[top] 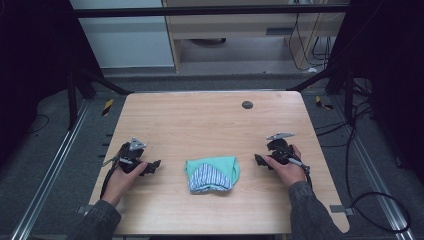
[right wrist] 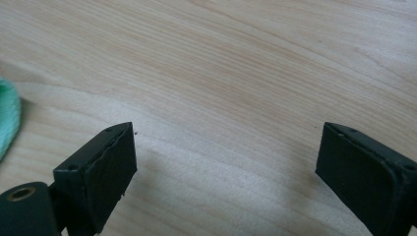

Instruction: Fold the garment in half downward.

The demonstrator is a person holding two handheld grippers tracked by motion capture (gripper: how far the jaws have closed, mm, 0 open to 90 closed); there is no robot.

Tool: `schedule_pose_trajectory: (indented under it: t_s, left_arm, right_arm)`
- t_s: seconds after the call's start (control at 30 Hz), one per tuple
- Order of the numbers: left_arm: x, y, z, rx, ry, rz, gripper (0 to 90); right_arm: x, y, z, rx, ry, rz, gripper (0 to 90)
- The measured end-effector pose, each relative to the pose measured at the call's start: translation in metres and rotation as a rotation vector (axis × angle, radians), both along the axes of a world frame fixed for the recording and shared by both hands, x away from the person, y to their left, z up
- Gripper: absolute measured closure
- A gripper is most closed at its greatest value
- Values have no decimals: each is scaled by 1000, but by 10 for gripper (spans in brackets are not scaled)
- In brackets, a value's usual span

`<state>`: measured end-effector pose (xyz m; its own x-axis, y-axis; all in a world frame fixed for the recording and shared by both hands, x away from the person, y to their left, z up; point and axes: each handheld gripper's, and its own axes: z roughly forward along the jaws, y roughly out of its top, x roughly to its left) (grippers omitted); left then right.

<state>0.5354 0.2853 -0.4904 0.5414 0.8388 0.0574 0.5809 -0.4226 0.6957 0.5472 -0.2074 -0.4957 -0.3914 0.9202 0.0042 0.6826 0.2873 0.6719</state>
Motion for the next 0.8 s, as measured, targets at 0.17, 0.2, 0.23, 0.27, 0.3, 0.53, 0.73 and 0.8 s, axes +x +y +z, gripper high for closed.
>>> schedule_pose_trajectory:
  t_s: [0.17, 0.2, 0.23, 0.27, 0.3, 0.53, 0.73, 0.8]
  left_arm:
    - [9, 1, -5, -21, -12, 23, 57]
    - [10, 2, -6, -15, -11, 28, 57]
    - [12, 2, -8, -13, -10, 30, 57]
    - [13, 2, -10, -15, -6, 34, 57]
    - [14, 2, -11, -16, -4, 38, 57]
    - [20, 5, -17, -49, -10, 53, 30]
    - [21, 6, -17, -39, -1, 73, 9]
    - [21, 7, -17, -44, 4, 88, 0]
  right_arm:
    - [7, -3, -4, 30, -18, -36, 89]
    - [9, -4, -5, 32, -22, -46, 92]
    - [10, -5, -7, 34, -23, -57, 93]
    - [11, -6, -8, 31, -28, -69, 93]
    - [12, -7, -9, 28, -32, -76, 94]
    - [14, -8, -13, 17, -72, -108, 83]
    - [15, -4, -15, 20, -81, -133, 39]
    - [14, -2, -16, 18, -71, -183, 4]
